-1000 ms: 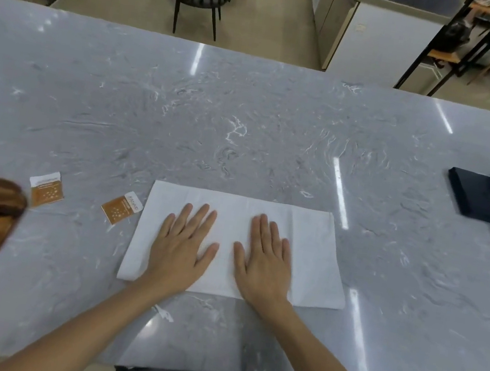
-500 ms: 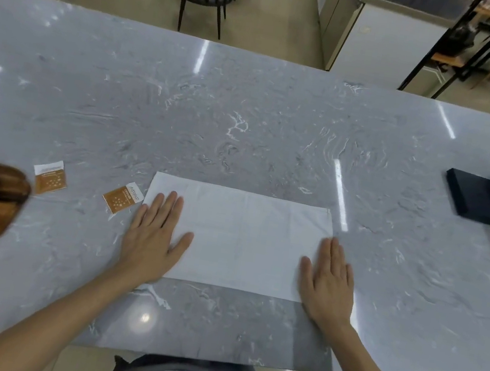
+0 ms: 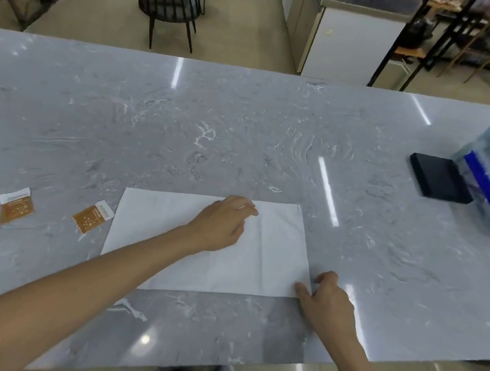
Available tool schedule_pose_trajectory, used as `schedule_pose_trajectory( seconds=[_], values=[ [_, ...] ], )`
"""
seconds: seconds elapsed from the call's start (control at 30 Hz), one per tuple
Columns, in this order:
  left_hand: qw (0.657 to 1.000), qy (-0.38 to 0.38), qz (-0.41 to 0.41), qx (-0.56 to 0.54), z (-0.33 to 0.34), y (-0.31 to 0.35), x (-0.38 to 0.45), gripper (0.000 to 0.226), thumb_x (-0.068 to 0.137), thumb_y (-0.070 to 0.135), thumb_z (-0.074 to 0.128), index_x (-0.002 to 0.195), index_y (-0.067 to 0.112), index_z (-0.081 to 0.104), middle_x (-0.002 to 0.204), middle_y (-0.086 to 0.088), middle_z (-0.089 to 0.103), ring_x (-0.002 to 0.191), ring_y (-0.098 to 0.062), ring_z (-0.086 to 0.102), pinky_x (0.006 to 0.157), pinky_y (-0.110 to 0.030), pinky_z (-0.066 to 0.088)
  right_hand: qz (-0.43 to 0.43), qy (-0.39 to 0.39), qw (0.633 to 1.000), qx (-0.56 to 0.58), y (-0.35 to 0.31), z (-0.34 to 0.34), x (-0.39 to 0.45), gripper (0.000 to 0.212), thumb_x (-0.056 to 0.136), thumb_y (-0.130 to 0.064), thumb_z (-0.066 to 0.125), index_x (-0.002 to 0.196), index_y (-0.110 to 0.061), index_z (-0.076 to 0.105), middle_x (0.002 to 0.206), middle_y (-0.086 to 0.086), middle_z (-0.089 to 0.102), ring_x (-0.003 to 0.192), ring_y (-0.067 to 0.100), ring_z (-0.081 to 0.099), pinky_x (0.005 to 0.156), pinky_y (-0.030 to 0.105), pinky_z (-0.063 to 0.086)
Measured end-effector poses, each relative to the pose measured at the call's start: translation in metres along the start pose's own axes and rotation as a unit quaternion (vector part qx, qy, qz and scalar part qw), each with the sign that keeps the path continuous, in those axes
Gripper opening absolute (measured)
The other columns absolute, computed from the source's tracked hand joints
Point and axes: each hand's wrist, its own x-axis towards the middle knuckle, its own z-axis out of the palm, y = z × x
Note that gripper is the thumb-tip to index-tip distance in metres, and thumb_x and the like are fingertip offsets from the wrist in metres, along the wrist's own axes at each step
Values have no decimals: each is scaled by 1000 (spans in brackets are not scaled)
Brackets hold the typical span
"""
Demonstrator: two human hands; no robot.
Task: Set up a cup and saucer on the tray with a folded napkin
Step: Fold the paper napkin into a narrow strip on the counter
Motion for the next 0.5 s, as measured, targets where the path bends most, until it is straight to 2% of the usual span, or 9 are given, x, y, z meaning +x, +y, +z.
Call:
schedule_pose_trajectory(
  seconds=[0.1,0.23,0.37,0.5],
  values=[
    [992,-93,63,52,-2,32,60,49,97,3,47,144,16,50,152,-4,46,141,-24,39,113,-42,38,24,-7,1000,18,-4,-3,-1,38,94,-46,66,101,-14,46,92,7,64,81,29,63,67,35,47],
    [968,-198,86,126,4,65,122,61,95,-3,45,151,20,39,154,-5,40,140,-26,37,111,-45,40,56,-9,998,42,-5,-8,-4,37,91,-46,67,95,-13,52,87,4,63,75,25,57,64,33,43],
    [939,-268,103,189,8,82,161,55,89,-3,55,140,15,46,136,-12,47,122,-33,52,92,-46,50,78,1,989,129,-7,-7,-9,32,88,-32,69,107,-10,55,99,9,70,93,33,67,78,38,52],
    [914,-304,135,234,3,85,186,46,84,2,64,126,14,51,123,-11,60,109,-32,59,91,-48,53,121,30,964,233,-6,-5,-15,43,85,-30,74,120,-13,55,96,1,69,99,29,68,88,43,55]
  ],
)
